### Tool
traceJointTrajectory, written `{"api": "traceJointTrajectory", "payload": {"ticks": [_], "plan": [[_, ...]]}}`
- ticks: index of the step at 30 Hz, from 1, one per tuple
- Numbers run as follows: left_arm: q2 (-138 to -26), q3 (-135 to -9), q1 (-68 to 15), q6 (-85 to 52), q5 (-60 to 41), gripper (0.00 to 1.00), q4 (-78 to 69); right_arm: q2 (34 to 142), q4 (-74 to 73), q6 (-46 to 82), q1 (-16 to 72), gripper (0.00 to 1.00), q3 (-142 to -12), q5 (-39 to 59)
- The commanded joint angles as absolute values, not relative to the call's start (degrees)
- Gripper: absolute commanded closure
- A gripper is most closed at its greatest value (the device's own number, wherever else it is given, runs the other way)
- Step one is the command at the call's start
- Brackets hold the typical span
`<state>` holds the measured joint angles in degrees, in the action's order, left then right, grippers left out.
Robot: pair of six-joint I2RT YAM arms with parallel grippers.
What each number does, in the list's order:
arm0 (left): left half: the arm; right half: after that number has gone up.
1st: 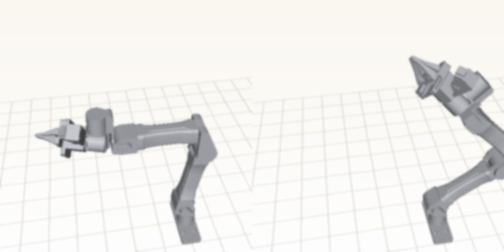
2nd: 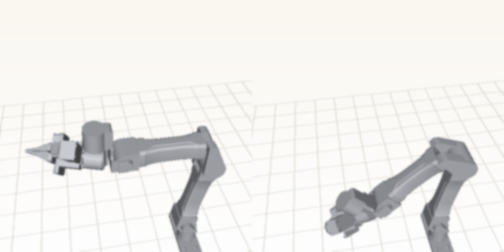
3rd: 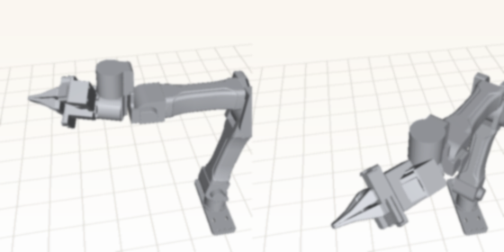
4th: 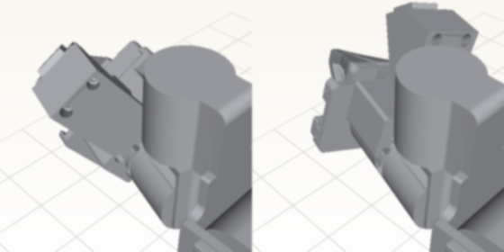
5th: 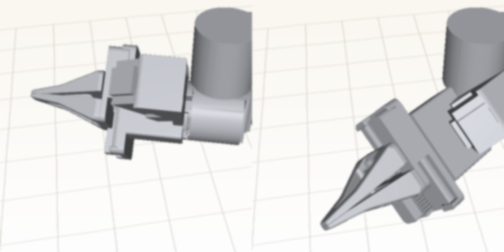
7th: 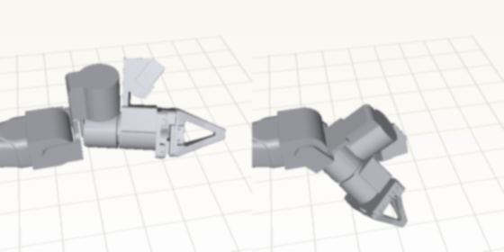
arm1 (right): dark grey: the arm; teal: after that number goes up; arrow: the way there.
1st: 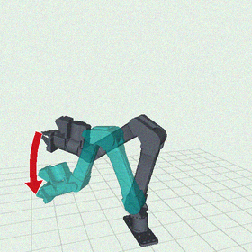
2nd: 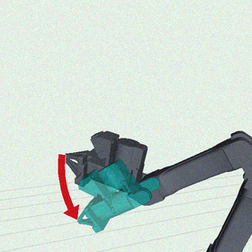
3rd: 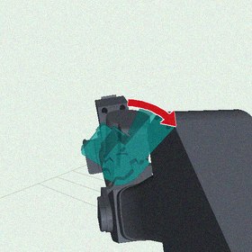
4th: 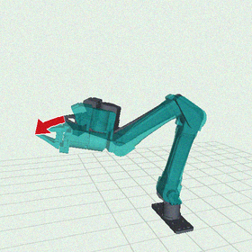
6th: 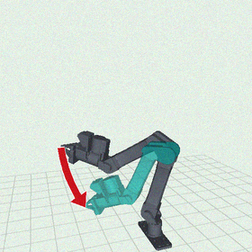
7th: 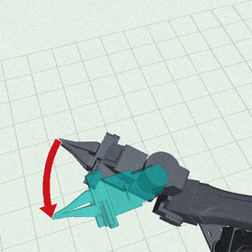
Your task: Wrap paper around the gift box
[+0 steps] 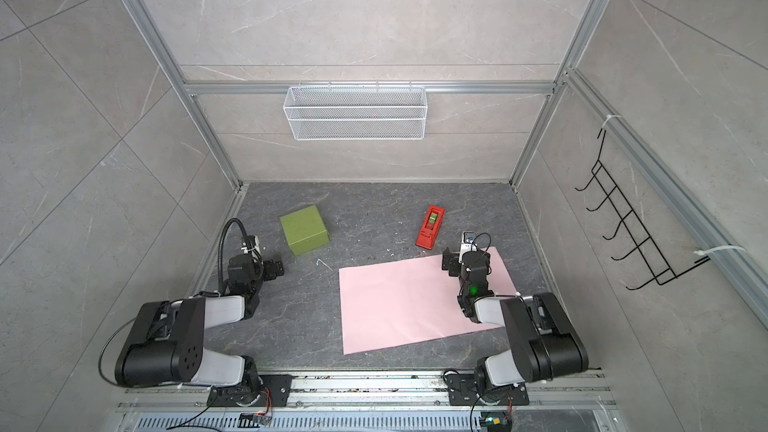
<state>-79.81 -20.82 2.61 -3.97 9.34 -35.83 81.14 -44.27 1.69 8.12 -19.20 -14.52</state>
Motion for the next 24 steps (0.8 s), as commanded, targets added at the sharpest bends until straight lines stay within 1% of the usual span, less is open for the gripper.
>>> {"api": "traceJointTrajectory", "payload": {"ticks": [1, 3, 4, 6, 8, 10, 12, 16, 17, 19, 24], "plan": [[-70.5, -27.2, 2.8, -12.0, 19.9, 0.00, -22.1, 71.2, -34.3, 5.1, 8.2, 0.03, -22.7, -23.6], [-66.8, -28.4, 2.8, -16.4, 20.9, 0.00, -16.5, 65.9, -25.0, 11.2, 8.2, 0.02, -25.2, -26.5], [-64.6, -28.9, 2.8, -18.9, 20.2, 0.00, -13.7, 63.5, -18.4, 14.3, 8.2, 0.02, -27.6, -26.1], [-60.5, -29.8, 2.8, -23.5, 16.2, 0.00, -8.7, 60.7, -8.4, 19.7, 8.2, 0.04, -31.4, -22.2], [-56.2, -29.5, 2.2, -27.7, 8.8, 0.01, -6.6, 59.4, -2.9, 23.5, 9.0, 0.09, -33.2, -15.8], [-53.5, -29.7, -0.8, -31.5, 5.5, 0.04, -3.8, 59.4, 2.4, 25.8, 11.8, 0.10, -34.7, -11.3], [-51.9, -30.9, -6.6, -33.0, 5.7, 0.07, 0.3, 60.1, 7.5, 26.9, 15.4, 0.09, -36.4, -9.9], [-52.9, -34.8, -24.4, -33.5, 12.1, 0.09, 6.7, 63.4, 15.8, 27.0, 21.1, 0.09, -39.7, -3.7], [-54.8, -36.2, -28.7, -33.7, 13.2, 0.10, 7.5, 65.1, 17.8, 27.0, 21.7, 0.11, -40.5, -1.7], [-59.6, -38.9, -34.6, -34.6, 13.3, 0.11, 8.1, 67.8, 20.7, 27.4, 21.9, 0.12, -41.5, 0.6], [-74.3, -47.4, -48.0, -33.7, 16.7, 0.13, 9.8, 70.4, 24.2, 26.2, 21.9, 0.12, -41.9, 1.4]]}}
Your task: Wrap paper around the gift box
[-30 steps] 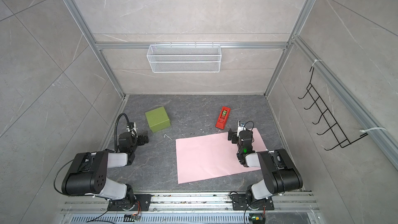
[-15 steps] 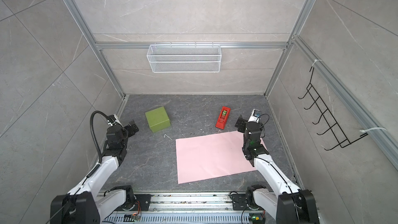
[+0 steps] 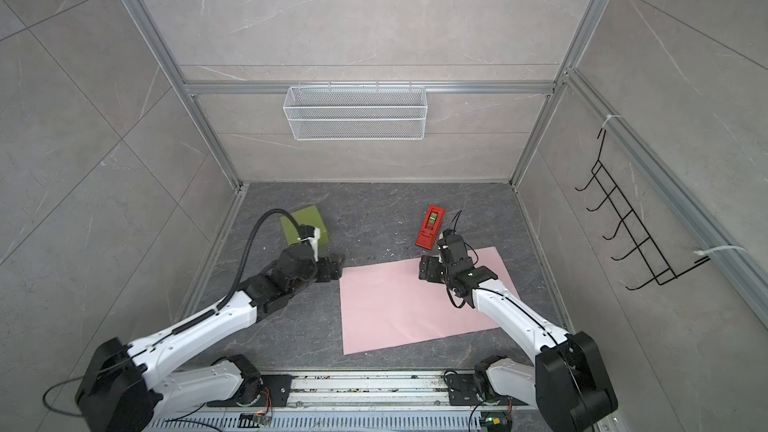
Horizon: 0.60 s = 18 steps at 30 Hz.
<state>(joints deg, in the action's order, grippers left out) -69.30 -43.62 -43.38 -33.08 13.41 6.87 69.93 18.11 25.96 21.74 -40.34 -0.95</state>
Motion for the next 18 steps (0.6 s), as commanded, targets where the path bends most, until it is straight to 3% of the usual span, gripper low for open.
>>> {"api": "traceJointTrajectory", "payload": {"ticks": [1, 8, 12, 18], "plan": [[-77.2, -49.0, -49.7, -33.1, 16.0, 0.13, 9.8, 70.7, 24.5, 26.3, 21.8, 0.12, -41.9, 1.3], [-93.1, -57.1, -53.7, -32.4, 6.0, 0.27, 9.4, 73.2, 27.2, 25.3, 16.9, 0.13, -43.2, 4.1], [-98.5, -60.4, -53.7, -30.6, 3.5, 0.32, 10.7, 71.9, 27.0, 25.1, 11.7, 0.13, -42.0, 6.6], [-102.7, -62.9, -53.7, -29.4, 1.4, 0.36, 11.7, 73.8, 27.9, 23.7, 11.5, 0.13, -42.0, 7.3]]}}
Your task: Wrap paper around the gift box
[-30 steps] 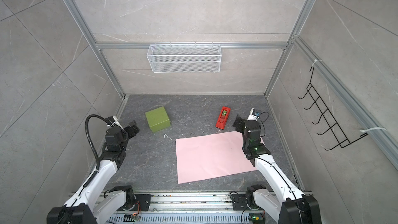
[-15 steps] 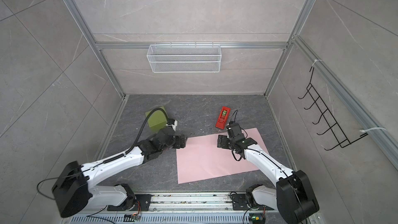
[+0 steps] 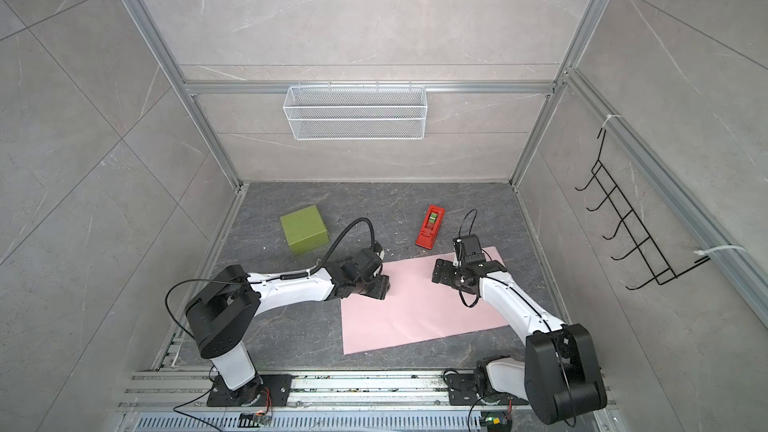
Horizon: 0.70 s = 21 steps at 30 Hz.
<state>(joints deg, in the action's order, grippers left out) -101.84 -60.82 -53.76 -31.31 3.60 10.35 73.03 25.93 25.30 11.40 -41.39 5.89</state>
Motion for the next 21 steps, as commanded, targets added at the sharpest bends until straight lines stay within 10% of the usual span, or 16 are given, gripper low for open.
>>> {"api": "traceJointTrajectory", "payload": {"ticks": [1, 21], "plan": [[-103.3, -63.1, -53.7, -29.3, 1.2, 0.36, 11.8, 74.2, 28.5, 23.3, 11.5, 0.13, -42.2, 7.2], [-101.6, -54.9, -47.0, -26.7, 2.3, 0.37, 12.6, 75.4, 28.6, 26.9, 12.3, 0.29, -37.0, 20.6]]}}
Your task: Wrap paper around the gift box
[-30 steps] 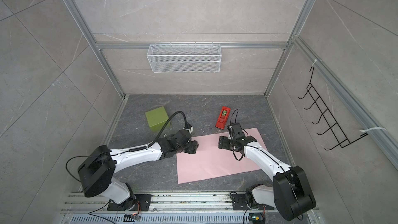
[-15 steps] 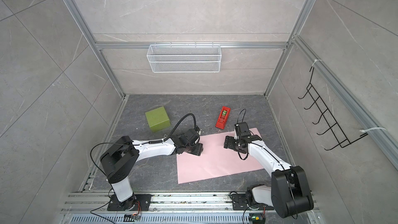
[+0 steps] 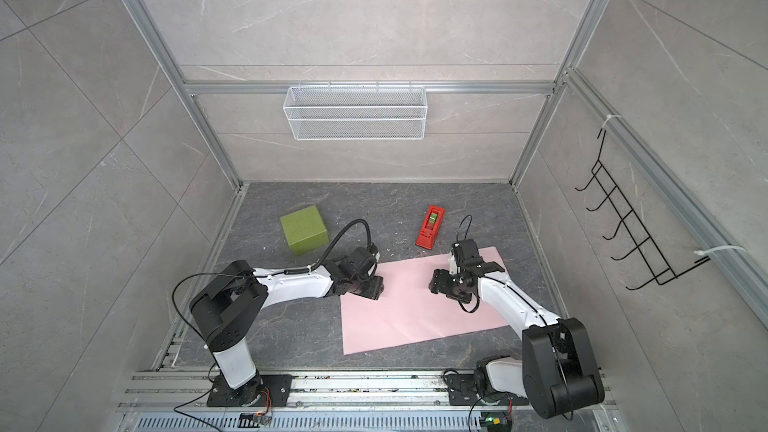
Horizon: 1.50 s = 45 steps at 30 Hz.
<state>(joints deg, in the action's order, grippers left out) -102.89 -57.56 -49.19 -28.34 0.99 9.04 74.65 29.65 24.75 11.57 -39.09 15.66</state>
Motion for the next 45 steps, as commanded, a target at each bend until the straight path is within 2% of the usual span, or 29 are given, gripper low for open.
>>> {"api": "traceJointTrajectory", "payload": {"ticks": [1, 17, 23, 29, 39, 45], "plan": [[-101.1, -54.2, -46.3, -26.3, 2.4, 0.37, 12.6, 75.5, 27.5, 27.9, 12.9, 0.31, -36.3, 21.3], [-91.9, -47.1, -28.7, -21.5, 2.1, 0.37, 11.6, 81.4, 14.0, 45.6, 34.8, 0.44, -35.5, 17.2], [-86.9, -47.3, -27.0, -20.4, 1.2, 0.35, 12.5, 82.5, 12.4, 49.4, 43.2, 0.47, -38.8, 16.4], [-82.4, -45.9, -27.1, -24.4, -4.4, 0.33, 10.8, 80.1, 22.4, 39.4, 40.9, 0.45, -45.2, 10.4], [-87.5, -46.3, -32.2, -30.2, -10.0, 0.33, 8.3, 83.6, 23.2, 28.1, 22.4, 0.43, -45.3, 15.6], [-88.9, -44.8, -32.2, -30.4, -8.8, 0.33, 8.9, 85.5, 22.9, 27.3, 21.6, 0.45, -42.6, 17.9]]}}
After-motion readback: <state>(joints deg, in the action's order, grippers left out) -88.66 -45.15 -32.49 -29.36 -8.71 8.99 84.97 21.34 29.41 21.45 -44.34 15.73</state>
